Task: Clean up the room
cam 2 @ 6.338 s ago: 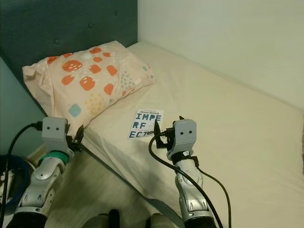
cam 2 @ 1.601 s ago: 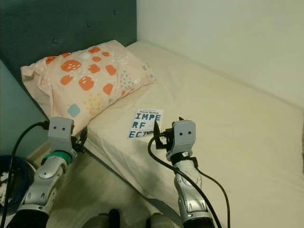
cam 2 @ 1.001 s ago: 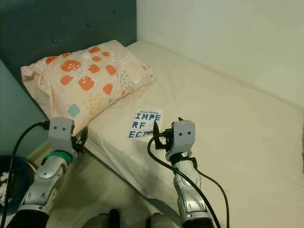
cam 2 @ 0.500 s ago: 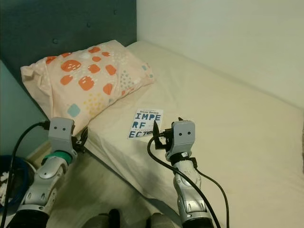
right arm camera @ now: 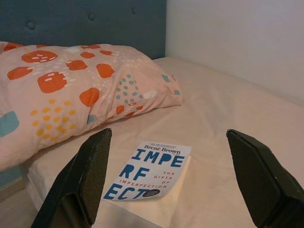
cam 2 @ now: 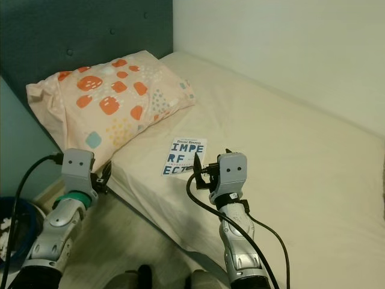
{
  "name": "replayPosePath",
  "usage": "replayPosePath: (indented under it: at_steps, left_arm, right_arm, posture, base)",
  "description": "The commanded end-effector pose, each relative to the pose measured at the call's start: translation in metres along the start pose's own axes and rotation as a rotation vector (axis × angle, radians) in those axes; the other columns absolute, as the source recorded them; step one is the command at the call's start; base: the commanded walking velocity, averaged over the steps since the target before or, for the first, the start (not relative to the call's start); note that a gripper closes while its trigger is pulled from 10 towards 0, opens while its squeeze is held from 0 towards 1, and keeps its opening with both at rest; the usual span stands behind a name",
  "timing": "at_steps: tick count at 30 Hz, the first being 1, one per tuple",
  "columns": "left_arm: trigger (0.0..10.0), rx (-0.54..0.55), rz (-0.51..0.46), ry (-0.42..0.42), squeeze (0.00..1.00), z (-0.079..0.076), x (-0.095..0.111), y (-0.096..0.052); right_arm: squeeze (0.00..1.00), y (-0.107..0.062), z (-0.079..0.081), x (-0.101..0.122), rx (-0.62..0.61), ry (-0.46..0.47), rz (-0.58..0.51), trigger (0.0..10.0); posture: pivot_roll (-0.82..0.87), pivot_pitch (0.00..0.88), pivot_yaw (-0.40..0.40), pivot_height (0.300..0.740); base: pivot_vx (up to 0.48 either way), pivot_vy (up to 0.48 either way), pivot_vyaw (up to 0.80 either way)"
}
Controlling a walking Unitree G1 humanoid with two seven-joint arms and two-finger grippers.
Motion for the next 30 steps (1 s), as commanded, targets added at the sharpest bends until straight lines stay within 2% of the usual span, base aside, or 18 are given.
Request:
replayPosePath:
  at_steps: [1, 30]
  left_arm:
    - [10.0, 0.000, 0.030, 0.010, 0.00, 0.0003, -0.0073, -0.0022]
    - [10.0, -0.004, 0.028, 0.010, 0.00, -0.0014, -0.0070, 0.0000]
  right_arm:
    - [0.00, -0.0038, 0.0014, -0.0066, 0.001, 0.008, 0.027, 10.0]
    - [0.00, -0.0017, 0.0010, -0.0061, 0.011, -0.004, 0.024, 10.0]
  posture:
    - [-0.15, 0.025, 0.058, 0.731]
    - [-0.15, 0.011, 0.054, 0.731]
  base:
    - [0.000, 0.000, 0.00]
    - [0.000, 0.000, 0.00]
Point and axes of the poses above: a point about 5 cm out from each wrist's last joint towards the gripper, its own y axis pointing out of the wrist towards the gripper, its own x axis along the axis of the wrist's last joint, z = x × y, the point moved 4 cm from there along y, pointing out of the wrist towards the gripper, and after that the axes turned 8 degrees about -y, right-handed, at the moved point
